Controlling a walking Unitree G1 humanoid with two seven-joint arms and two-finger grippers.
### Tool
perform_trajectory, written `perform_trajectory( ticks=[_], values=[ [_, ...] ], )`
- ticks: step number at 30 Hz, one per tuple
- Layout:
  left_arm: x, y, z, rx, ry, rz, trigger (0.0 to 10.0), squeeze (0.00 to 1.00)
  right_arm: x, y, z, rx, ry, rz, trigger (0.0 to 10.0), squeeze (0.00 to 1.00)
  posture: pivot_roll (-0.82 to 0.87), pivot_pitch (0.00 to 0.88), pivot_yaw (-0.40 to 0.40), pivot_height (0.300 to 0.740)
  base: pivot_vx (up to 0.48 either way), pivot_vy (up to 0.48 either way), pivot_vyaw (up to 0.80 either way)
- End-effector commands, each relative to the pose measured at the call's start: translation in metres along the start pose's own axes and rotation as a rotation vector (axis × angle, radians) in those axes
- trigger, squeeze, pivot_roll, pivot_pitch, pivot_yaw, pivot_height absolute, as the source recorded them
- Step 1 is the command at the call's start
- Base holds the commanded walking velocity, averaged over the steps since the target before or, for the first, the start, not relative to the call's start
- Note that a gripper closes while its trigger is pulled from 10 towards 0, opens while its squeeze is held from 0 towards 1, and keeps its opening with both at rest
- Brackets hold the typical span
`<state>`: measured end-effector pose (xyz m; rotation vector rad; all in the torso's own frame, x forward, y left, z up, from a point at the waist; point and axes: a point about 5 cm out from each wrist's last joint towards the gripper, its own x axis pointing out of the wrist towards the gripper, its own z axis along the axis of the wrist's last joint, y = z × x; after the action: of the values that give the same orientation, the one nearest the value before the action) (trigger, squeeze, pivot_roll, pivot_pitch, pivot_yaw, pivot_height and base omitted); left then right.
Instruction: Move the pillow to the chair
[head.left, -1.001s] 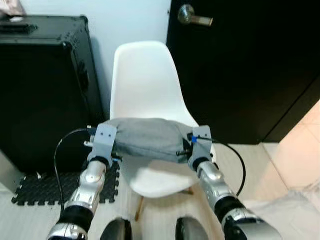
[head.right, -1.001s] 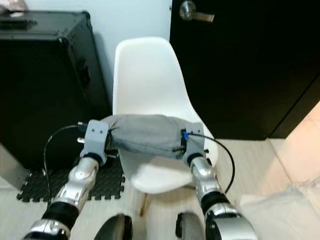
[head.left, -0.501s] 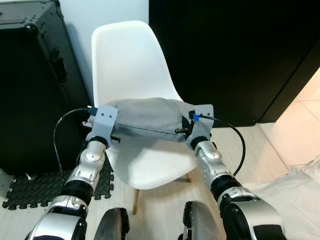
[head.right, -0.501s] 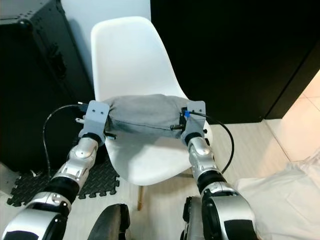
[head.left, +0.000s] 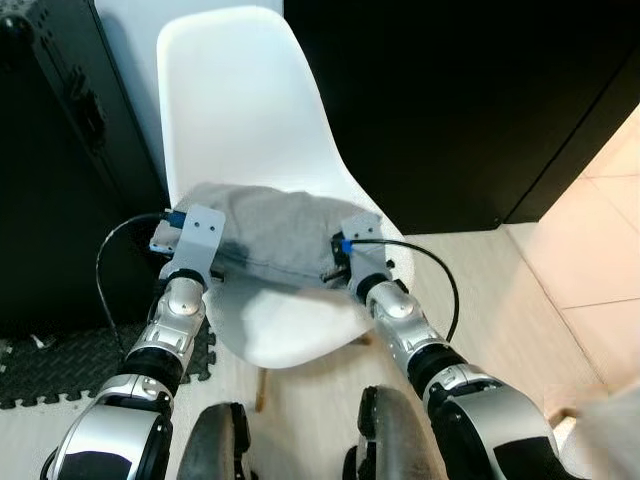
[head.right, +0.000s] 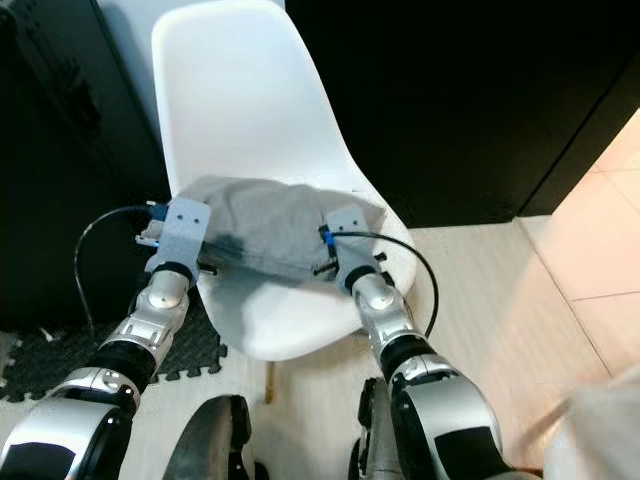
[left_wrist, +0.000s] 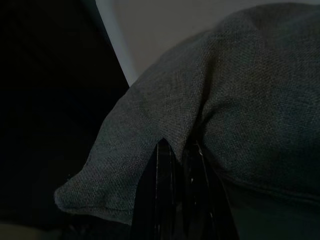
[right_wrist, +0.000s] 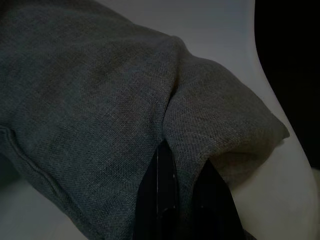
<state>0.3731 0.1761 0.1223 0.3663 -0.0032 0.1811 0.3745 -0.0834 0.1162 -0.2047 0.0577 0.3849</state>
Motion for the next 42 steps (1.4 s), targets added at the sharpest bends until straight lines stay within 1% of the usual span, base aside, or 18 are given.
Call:
perform_trajectory(
  ticks=[1,5,8,12,14,15,27,29,31,33,34,35,36,37,39,40,41,42],
  values=[
    [-0.002,-0.008,-0.001,-0.013,0.015,-0.008,10.0,0.00,0.006,0.012,0.011,-0.047,-0.021,0.071,10.0,0.00,0.06,0.271,-0.129,0.592,0.000,0.000,0.00],
    [-0.001,-0.006,-0.002,-0.008,0.020,0.016,10.0,0.00,0.007,0.009,0.012,-0.056,-0.011,0.060,10.0,0.00,0.06,0.275,-0.142,0.592,0.000,0.000,0.00],
    [0.000,0.003,-0.005,0.002,0.033,0.057,10.0,0.00,0.008,0.009,0.015,-0.071,-0.009,0.051,10.0,0.00,0.06,0.283,-0.153,0.592,0.000,0.000,0.00],
    [0.003,0.008,-0.002,-0.004,0.027,0.067,10.0,0.00,0.010,0.009,0.018,-0.016,-0.020,0.032,10.0,0.00,0.07,0.289,-0.156,0.592,0.000,0.000,0.00],
    [0.003,0.008,-0.001,-0.003,0.025,0.068,10.0,0.00,0.010,0.009,0.018,-0.010,-0.016,0.030,10.0,0.00,0.07,0.289,-0.156,0.592,0.000,0.000,0.00],
    [0.004,0.010,0.001,-0.015,0.011,0.078,10.0,1.00,0.009,0.010,0.015,0.025,-0.006,0.061,10.0,1.00,0.08,0.285,-0.154,0.592,0.000,0.000,0.00],
    [0.006,0.019,0.002,-0.041,0.007,0.106,10.0,1.00,0.010,0.001,0.020,0.017,-0.020,0.049,10.0,1.00,0.08,0.268,-0.140,0.592,0.000,0.000,0.00],
    [0.006,0.021,0.003,-0.044,0.000,0.112,10.0,1.00,0.010,-0.003,0.022,0.018,-0.021,0.022,10.0,1.00,0.08,0.267,-0.139,0.592,0.000,0.000,0.00],
    [0.006,0.024,0.005,-0.034,-0.018,0.130,10.0,1.00,0.011,-0.012,0.025,0.005,-0.005,-0.061,10.0,1.00,0.08,0.260,-0.135,0.592,0.000,0.000,0.00],
    [0.006,0.025,0.006,-0.025,-0.027,0.139,10.0,1.00,0.011,-0.014,0.026,0.007,-0.005,-0.083,10.0,1.00,0.08,0.257,-0.134,0.592,0.000,0.000,0.00],
    [0.006,0.030,0.013,-0.048,-0.075,0.168,10.0,0.18,0.012,-0.026,0.032,0.133,-0.029,-0.156,10.0,0.00,0.09,0.246,-0.129,0.592,0.000,0.000,0.00],
    [0.005,0.032,0.017,-0.058,-0.102,0.182,10.0,0.00,0.012,-0.030,0.034,0.195,-0.043,-0.174,10.0,0.00,0.09,0.244,-0.127,0.592,0.000,0.000,0.00],
    [0.005,0.032,0.017,-0.058,-0.102,0.182,10.0,0.00,0.012,-0.030,0.034,0.195,-0.043,-0.174,10.0,0.00,0.09,0.244,-0.127,0.592,0.000,0.000,0.00],
    [0.004,0.033,0.019,-0.064,-0.119,0.190,10.0,0.00,0.012,-0.032,0.036,0.234,-0.052,-0.184,10.0,0.00,0.09,0.244,-0.127,0.592,0.000,0.000,0.00],
    [-0.002,0.035,0.029,-0.090,-0.196,0.189,10.0,0.00,0.012,-0.038,0.039,0.367,-0.073,-0.201,10.0,0.00,0.09,0.229,-0.120,0.592,0.000,0.000,0.00],
    [-0.007,0.034,0.030,-0.080,-0.228,0.175,10.0,0.00,0.012,-0.035,0.036,0.419,-0.055,-0.170,10.0,0.00,0.09,0.224,-0.119,0.592,0.000,0.000,0.00],
    [-0.011,0.033,0.031,-0.071,-0.246,0.165,10.0,0.00,0.013,-0.033,0.034,0.450,-0.041,-0.145,10.0,0.00,0.09,0.222,-0.118,0.592,0.000,0.000,0.00],
    [-0.012,0.033,0.031,-0.063,-0.251,0.158,10.0,0.00,0.013,-0.029,0.032,0.434,-0.027,-0.115,10.0,0.00,0.09,0.222,-0.118,0.592,0.000,0.000,0.00]
  ],
)
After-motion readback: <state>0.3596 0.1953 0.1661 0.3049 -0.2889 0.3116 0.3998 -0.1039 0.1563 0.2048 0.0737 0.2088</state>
